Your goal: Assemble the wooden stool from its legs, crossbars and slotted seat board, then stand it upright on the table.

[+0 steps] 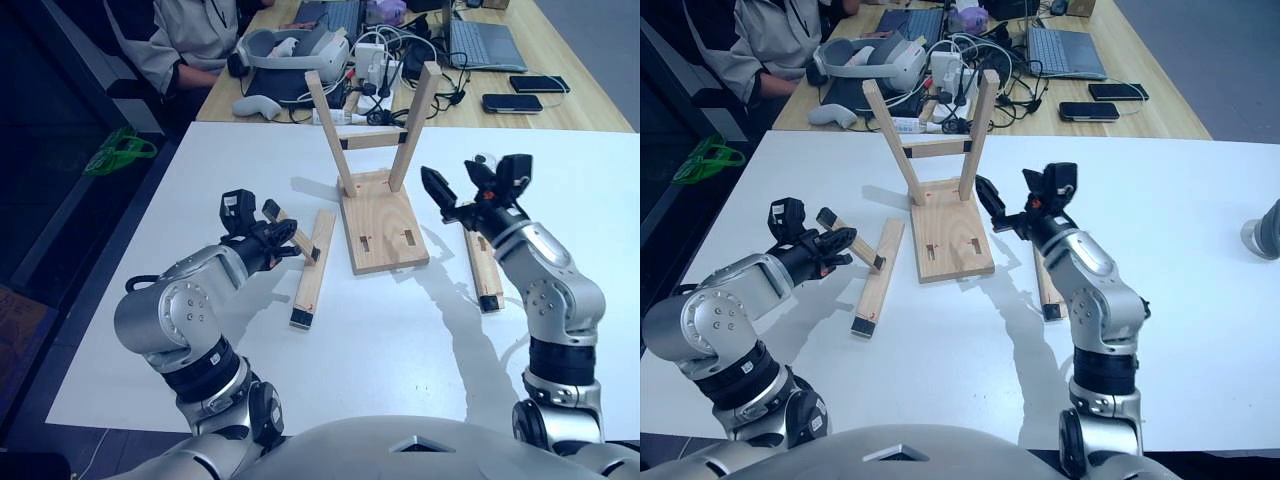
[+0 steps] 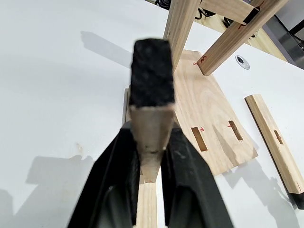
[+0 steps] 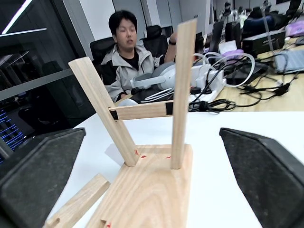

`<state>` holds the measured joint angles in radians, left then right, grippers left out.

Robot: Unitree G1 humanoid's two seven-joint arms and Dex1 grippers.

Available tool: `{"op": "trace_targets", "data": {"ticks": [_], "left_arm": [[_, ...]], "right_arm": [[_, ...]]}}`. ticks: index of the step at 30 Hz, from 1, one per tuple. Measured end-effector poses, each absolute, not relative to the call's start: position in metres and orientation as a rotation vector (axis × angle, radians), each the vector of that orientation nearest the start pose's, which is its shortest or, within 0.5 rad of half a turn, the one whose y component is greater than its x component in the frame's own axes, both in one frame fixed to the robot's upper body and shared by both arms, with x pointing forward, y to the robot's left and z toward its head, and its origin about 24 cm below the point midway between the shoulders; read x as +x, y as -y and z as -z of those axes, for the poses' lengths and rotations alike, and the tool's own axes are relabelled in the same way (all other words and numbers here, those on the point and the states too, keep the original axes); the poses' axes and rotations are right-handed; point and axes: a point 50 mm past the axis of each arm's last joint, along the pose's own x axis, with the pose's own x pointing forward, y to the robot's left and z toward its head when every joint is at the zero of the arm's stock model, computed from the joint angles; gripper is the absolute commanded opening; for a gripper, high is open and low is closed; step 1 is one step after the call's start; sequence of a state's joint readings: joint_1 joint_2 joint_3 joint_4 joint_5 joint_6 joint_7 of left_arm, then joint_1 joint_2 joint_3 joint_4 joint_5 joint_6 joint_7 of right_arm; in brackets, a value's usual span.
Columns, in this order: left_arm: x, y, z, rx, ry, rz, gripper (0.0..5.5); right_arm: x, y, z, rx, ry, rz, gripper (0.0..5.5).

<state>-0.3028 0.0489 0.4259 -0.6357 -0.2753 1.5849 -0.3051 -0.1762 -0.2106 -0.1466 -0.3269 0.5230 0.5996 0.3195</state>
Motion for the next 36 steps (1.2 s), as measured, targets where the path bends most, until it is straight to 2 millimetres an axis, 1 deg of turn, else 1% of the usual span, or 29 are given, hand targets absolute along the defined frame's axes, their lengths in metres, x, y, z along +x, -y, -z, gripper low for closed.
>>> {"op": "trace_targets", "data": {"ticks": [4, 6, 8, 11, 12, 15, 20, 23, 30, 33, 36], "left_arm": [[0.237, -0.177, -0.118, -0.355, -0.563, 0.272, 0.40], [0.237, -0.176, -0.117, -0.357, -0.564, 0.277, 0.42], [0.237, -0.176, -0.116, -0.353, -0.565, 0.272, 0.41], [0.238, -0.177, -0.108, -0.349, -0.565, 0.263, 0.41], [0.239, -0.178, -0.105, -0.339, -0.569, 0.261, 0.41], [0.241, -0.178, -0.103, -0.308, -0.547, 0.265, 0.41], [0.244, -0.175, -0.100, -0.272, -0.535, 0.286, 0.41], [0.245, -0.173, -0.099, -0.219, -0.519, 0.308, 0.41], [0.235, -0.172, -0.097, -0.027, -0.511, 0.353, 0.41], [0.232, -0.169, -0.095, 0.007, -0.517, 0.365, 0.41], [0.233, -0.168, -0.094, 0.028, -0.519, 0.373, 0.41]], "right_arm": [[0.251, 0.182, -0.121, 0.263, 0.005, -0.410, 5.40], [0.239, 0.184, -0.121, 0.290, 0.020, -0.448, 5.40], [0.225, 0.183, -0.125, 0.360, 0.052, -0.509, 5.40], [0.216, 0.183, -0.126, 0.415, 0.081, -0.505, 5.40], [0.215, 0.182, -0.128, 0.430, 0.093, -0.506, 5.40], [0.215, 0.178, -0.132, 0.453, 0.117, -0.498, 5.40], [0.216, 0.175, -0.132, 0.466, 0.119, -0.505, 5.40], [0.216, 0.173, -0.132, 0.470, 0.118, -0.518, 5.40], [0.216, 0.174, -0.133, 0.452, 0.109, -0.529, 5.40], [0.216, 0.174, -0.133, 0.448, 0.107, -0.530, 5.40], [0.216, 0.173, -0.133, 0.446, 0.105, -0.533, 5.40]]}}
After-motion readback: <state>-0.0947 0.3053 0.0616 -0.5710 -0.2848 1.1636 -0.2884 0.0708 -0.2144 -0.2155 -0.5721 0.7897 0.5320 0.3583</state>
